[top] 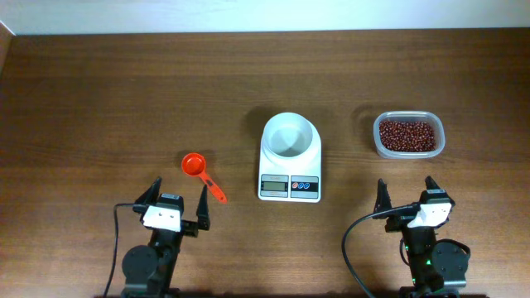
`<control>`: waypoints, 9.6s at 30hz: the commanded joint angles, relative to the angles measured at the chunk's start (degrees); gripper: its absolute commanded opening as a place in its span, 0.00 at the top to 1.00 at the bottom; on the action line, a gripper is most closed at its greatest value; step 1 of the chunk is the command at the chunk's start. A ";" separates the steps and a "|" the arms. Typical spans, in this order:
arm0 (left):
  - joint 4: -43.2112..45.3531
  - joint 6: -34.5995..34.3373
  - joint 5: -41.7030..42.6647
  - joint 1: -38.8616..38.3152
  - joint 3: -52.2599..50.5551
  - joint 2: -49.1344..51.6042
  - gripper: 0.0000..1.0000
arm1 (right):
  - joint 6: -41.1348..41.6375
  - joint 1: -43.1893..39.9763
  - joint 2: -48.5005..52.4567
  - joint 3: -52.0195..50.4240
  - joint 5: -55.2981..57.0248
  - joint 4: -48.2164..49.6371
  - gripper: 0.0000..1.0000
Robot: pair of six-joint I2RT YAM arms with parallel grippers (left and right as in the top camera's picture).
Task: Scoop and weigh 50g on scale
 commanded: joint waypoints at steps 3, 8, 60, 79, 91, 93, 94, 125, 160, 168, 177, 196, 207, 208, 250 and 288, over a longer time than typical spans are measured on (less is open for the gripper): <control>-5.77 -0.59 1.29 0.31 8.11 -0.44 0.01 | -0.37 0.28 -0.35 -0.50 0.50 -0.13 0.01; -8.28 -0.59 1.29 0.31 10.56 -0.44 0.01 | -0.37 0.28 -0.35 -0.50 0.50 -0.11 0.01; -31.58 -29.86 -3.02 4.63 43.91 60.43 0.01 | -0.37 0.28 -0.35 -0.50 0.50 -0.11 0.01; -16.20 -38.36 -2.49 5.16 43.91 90.53 0.43 | -0.37 0.28 -0.35 -0.50 0.50 -0.11 0.01; -10.12 -38.34 -1.22 5.09 43.91 98.82 1.00 | -0.37 0.28 -0.35 -0.50 0.50 -0.11 0.01; -10.19 -38.32 -1.14 5.11 43.91 98.77 1.00 | -0.35 0.28 -0.35 -0.50 0.50 -0.11 0.01; -10.19 -38.32 -0.39 5.11 43.91 98.77 1.00 | -0.37 0.28 -0.35 -0.50 0.50 -0.11 0.01; -33.86 -38.29 2.21 5.20 43.93 55.91 1.00 | -0.35 0.28 -0.35 -0.50 0.50 -0.11 0.01; -39.85 -47.45 -4.94 5.20 43.93 55.91 1.00 | -0.37 0.28 -0.35 -0.50 0.50 -0.11 0.01; -40.04 -47.45 -5.40 5.20 43.93 55.91 1.00 | -0.35 0.28 -0.35 -0.50 0.50 -0.11 0.01; -40.22 -47.52 -6.03 5.20 43.93 55.74 1.00 | -0.37 0.28 -0.35 -0.50 0.50 -0.11 0.01; -49.77 -62.73 -3.02 5.20 46.34 47.06 1.00 | -0.37 0.28 -0.35 -0.50 0.50 -0.11 0.01; -52.24 -62.69 -3.15 5.16 46.31 47.08 1.00 | 17.53 0.28 -0.35 -0.50 -12.02 1.11 0.01; -52.33 -62.69 -3.15 5.16 46.31 47.08 1.00 | 22.58 0.28 -0.35 -0.50 -13.31 1.14 0.01; -52.89 -66.18 7.10 5.14 45.79 57.55 1.00 | 47.12 0.28 21.00 12.33 -49.31 -0.70 0.04; -54.58 -87.56 2.73 -9.81 45.79 57.61 1.00 | 55.47 40.35 64.61 31.26 -32.89 13.16 0.25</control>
